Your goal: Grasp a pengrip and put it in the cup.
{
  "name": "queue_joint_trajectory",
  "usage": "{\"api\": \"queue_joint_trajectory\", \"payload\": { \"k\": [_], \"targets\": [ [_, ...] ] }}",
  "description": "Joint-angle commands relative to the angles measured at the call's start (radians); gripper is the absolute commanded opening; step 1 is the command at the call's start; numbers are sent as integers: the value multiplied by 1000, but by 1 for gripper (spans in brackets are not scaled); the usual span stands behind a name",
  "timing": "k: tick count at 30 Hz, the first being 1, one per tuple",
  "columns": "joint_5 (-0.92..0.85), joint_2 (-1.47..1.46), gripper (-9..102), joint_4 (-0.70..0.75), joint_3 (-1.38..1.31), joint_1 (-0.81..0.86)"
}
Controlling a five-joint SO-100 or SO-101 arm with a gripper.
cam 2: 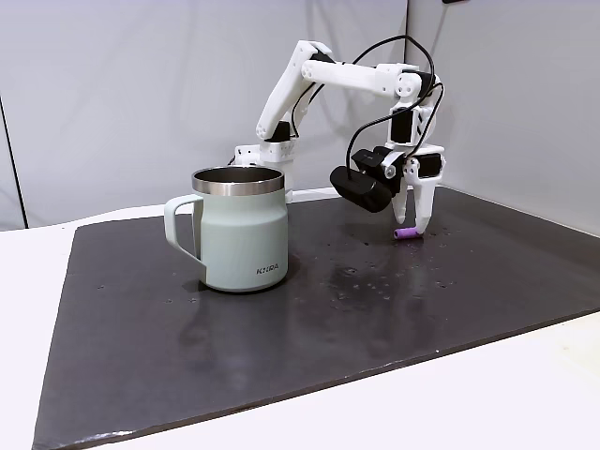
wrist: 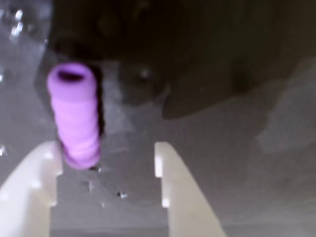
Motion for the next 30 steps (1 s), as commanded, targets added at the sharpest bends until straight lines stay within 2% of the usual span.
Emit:
{"api": "queue_joint_trajectory", "payload": {
  "k": [1,17,26,30],
  "targets": [
    [8,0,18,21,-83,23],
    [-12,-43,15,48,-80,54],
    [-26,-48,9,51,-74,57],
    [-34,-48,1,48,-72,57]
  ]
}}
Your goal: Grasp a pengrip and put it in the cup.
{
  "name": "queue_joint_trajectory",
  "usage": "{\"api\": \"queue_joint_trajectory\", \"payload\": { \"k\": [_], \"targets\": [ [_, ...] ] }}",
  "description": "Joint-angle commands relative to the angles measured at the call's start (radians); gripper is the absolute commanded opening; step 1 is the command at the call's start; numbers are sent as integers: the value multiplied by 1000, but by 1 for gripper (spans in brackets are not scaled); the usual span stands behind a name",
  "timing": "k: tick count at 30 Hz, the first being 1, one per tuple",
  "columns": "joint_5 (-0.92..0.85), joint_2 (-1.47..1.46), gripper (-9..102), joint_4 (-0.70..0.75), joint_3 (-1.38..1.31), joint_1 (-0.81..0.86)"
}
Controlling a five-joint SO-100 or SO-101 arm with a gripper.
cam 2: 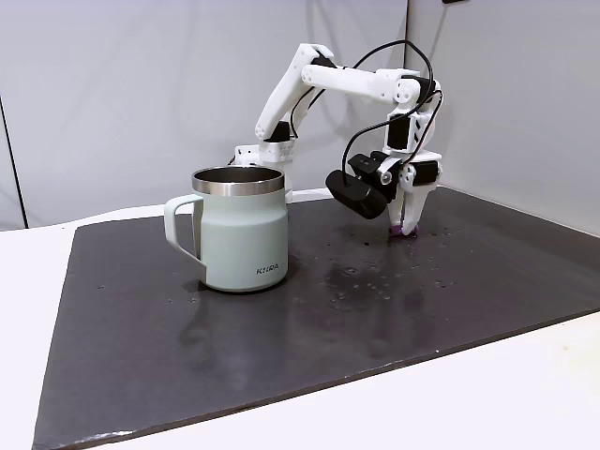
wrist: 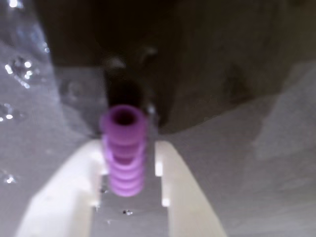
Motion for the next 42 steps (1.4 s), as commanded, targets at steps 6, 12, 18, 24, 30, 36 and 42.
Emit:
{"api": "queue_joint_trajectory", "payload": {
  "k": [6,12,18,24,30,36,42],
  "targets": [
    [-23,6,0,21,-26,26],
    [-23,71,0,18,-26,14],
    [-35,169,0,17,2,2],
    [-51,298,0,26,43,15],
    [-60,426,0,100,48,34],
    [-64,558,0,209,74,156],
    [-130,706,0,241,98,333]
  ]
}}
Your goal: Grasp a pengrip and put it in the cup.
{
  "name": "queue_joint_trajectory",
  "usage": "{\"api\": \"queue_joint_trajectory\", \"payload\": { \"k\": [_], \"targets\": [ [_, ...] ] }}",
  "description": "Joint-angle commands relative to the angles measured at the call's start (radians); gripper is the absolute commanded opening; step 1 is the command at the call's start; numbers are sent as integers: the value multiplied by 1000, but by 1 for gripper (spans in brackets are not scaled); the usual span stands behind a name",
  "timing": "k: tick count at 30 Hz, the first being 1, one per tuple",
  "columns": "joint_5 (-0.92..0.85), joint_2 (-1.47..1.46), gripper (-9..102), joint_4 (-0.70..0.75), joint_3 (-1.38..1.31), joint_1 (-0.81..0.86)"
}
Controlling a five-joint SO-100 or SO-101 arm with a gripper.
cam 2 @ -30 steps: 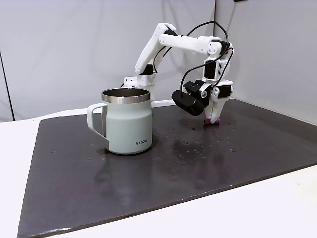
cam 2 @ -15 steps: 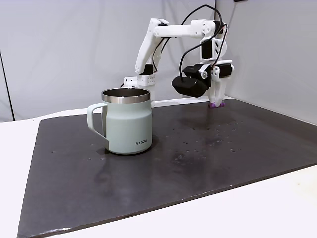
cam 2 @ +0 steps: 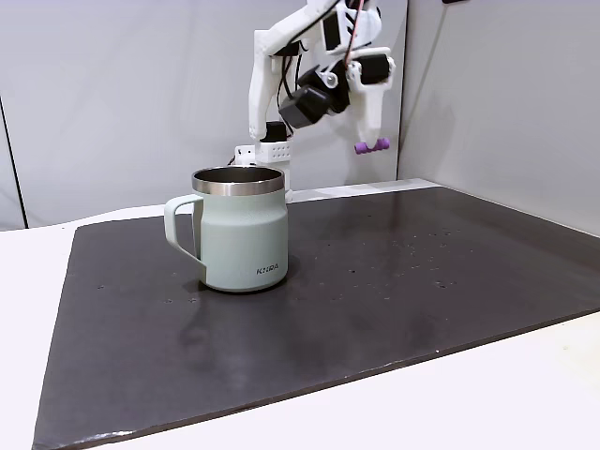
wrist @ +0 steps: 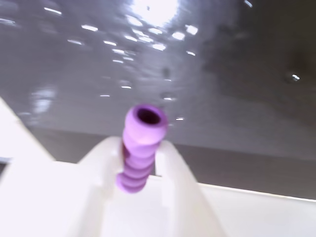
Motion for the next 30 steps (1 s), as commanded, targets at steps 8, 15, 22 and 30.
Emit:
{"api": "queue_joint_trajectory", "payload": {
  "k": [8,15,22,30],
  "targets": [
    [-137,176,0,81,14,342],
    [-275,204,0,52,-44,512],
    [-339,164,0,-31,-106,589],
    [-351,40,0,-87,-262,594]
  ]
}}
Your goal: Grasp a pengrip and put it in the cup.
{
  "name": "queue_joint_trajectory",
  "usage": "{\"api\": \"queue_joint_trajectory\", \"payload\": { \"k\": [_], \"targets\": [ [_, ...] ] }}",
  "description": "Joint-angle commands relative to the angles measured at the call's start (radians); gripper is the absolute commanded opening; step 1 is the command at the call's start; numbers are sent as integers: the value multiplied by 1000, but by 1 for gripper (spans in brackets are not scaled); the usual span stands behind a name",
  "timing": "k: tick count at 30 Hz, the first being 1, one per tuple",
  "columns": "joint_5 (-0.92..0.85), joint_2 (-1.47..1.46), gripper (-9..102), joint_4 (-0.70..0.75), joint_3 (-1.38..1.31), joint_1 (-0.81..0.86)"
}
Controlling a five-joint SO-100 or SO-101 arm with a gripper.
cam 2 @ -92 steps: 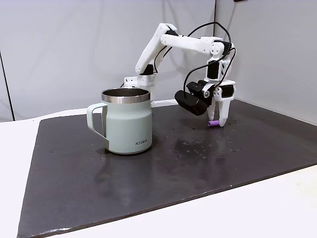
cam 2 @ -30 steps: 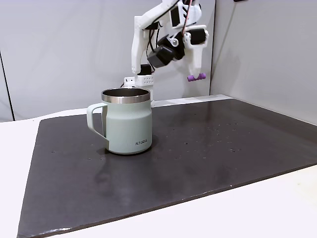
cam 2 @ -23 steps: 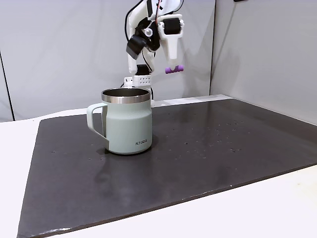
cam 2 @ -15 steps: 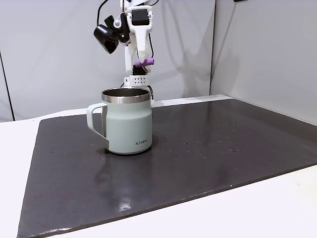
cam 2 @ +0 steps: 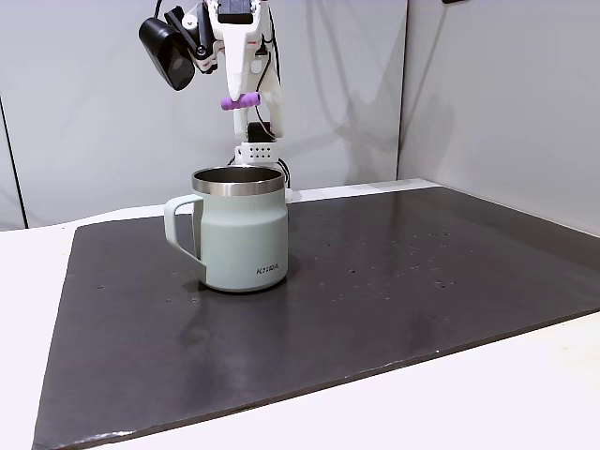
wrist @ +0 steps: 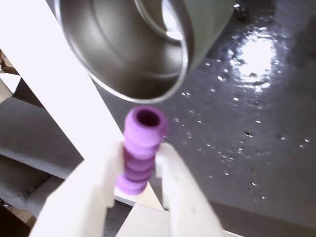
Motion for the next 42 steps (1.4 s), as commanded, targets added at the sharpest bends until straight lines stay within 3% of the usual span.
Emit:
{"api": "queue_joint_trajectory", "payload": {
  "k": [1,15,18,22,25,42],
  "targets": [
    [-17,-15,0,-58,-84,12],
    [-57,-55,0,-225,-84,20],
    [-63,-54,1,-229,-84,17],
    [-74,-52,17,-218,-81,11],
    [-74,-52,21,-218,-80,11],
    [-80,-32,21,-218,-71,-2]
  ]
}}
